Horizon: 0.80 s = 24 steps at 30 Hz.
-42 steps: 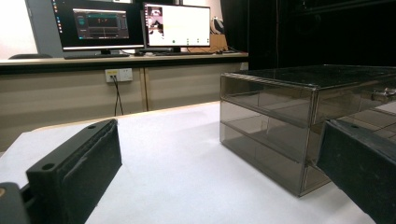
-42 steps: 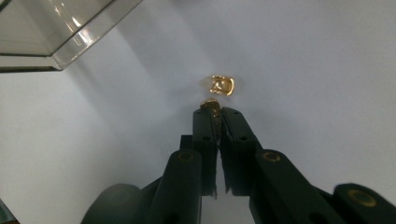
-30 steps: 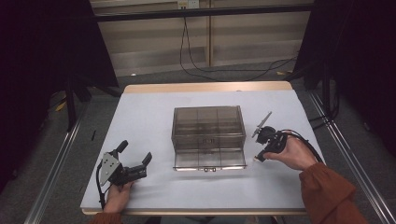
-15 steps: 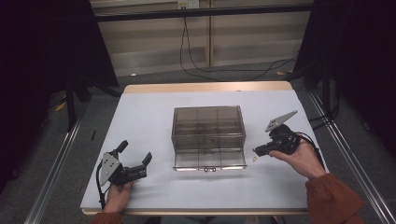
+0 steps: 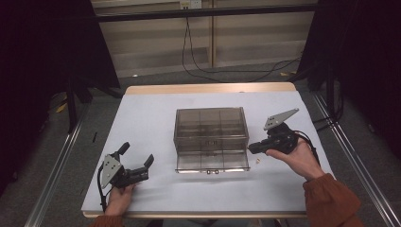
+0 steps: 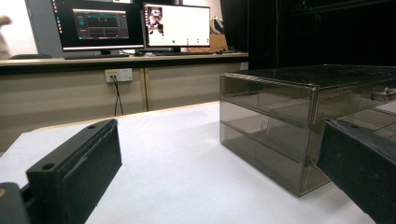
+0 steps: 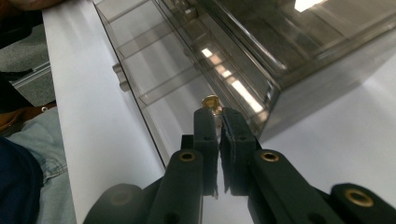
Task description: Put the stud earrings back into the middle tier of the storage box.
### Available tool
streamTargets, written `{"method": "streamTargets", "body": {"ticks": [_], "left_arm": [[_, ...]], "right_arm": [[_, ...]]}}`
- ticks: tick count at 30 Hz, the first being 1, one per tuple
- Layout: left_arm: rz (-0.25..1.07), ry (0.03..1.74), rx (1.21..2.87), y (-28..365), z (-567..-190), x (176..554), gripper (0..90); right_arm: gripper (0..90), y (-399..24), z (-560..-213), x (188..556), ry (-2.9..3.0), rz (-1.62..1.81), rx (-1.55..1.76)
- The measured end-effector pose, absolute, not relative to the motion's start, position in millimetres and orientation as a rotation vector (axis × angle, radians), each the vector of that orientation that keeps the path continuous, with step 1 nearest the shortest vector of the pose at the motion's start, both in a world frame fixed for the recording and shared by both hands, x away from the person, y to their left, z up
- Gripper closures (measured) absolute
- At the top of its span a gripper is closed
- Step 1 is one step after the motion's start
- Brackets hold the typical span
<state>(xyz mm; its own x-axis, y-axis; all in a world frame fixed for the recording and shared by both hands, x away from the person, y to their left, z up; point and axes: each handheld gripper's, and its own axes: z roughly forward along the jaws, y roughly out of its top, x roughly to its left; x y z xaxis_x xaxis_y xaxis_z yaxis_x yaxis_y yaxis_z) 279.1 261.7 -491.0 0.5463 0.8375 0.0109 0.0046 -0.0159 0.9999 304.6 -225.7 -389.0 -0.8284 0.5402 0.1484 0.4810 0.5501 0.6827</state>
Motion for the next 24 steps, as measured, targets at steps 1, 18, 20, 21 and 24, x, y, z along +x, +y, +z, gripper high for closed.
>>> {"method": "streamTargets", "body": {"ticks": [1, 18, 20, 21, 24], "left_arm": [[0.778, 0.773, 1.445, 262, -491, 279, 0.0], [0.782, 0.772, 1.447, 262, -491, 279, 0.0], [0.782, 0.772, 1.447, 262, -491, 279, 0.0], [0.782, 0.771, 1.447, 262, -491, 279, 0.0], [0.782, 0.772, 1.447, 262, -491, 279, 0.0]], "right_arm": [[86.2, -226, -389, 305, 2.696, 1.15, 0.89], [86.3, -157, -380, 325, 2.832, 1.07, 0.687], [86.3, -153, -381, 327, 2.838, 1.06, 0.669], [86.3, -147, -382, 329, 2.853, 1.038, 0.673], [86.3, -141, -383, 331, 2.872, 1.01, 0.652]]}}
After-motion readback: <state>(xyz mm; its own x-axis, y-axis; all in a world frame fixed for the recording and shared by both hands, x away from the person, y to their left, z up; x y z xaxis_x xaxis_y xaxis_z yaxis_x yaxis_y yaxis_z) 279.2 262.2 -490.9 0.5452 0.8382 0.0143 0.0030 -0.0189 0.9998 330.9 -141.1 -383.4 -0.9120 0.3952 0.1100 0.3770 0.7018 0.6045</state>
